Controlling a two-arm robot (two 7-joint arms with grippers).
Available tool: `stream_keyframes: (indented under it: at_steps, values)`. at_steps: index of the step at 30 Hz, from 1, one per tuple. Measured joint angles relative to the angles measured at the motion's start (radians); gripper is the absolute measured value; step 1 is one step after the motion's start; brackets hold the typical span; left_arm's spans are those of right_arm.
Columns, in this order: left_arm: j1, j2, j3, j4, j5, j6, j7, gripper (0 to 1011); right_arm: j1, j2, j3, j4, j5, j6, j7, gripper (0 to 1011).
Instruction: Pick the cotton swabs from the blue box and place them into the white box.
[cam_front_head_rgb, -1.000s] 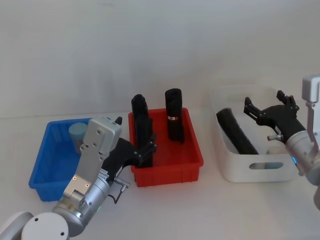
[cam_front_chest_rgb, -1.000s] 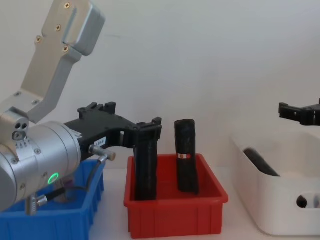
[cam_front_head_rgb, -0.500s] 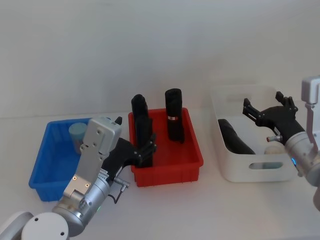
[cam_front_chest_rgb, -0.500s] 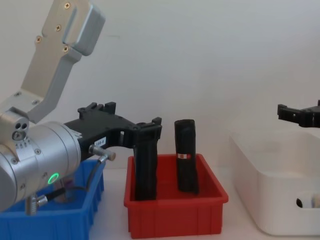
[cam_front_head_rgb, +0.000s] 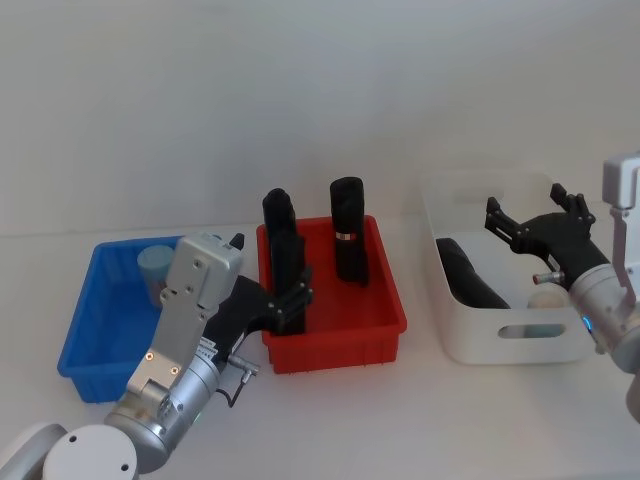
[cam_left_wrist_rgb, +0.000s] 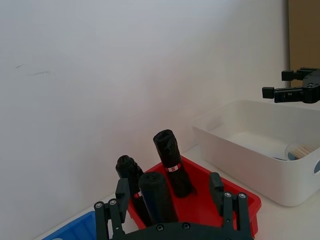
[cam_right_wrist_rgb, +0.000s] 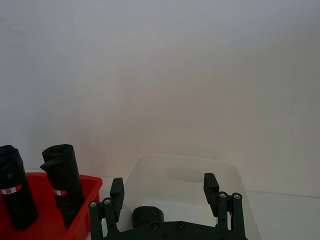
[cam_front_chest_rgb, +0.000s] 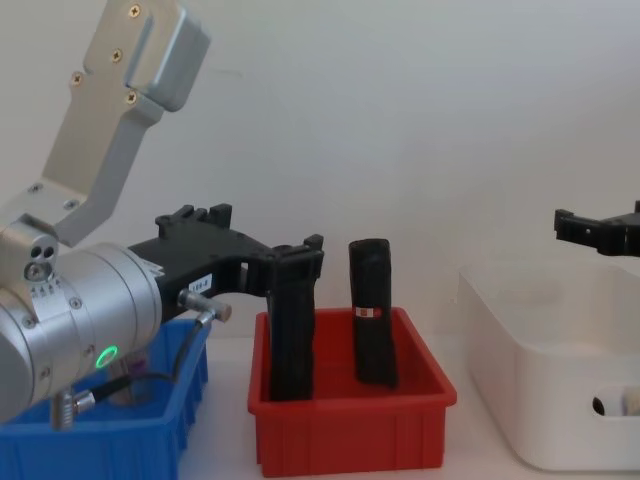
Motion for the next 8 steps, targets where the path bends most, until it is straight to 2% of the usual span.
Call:
stream_keyframes:
  at_steps: [8]
  values:
    - [0.000, 0.000, 0.000, 0.000, 0.000, 0.000, 0.000, 1004, 0.000, 0.000, 0.000, 0.001, 0.000, -0.001, 0.001, 1002]
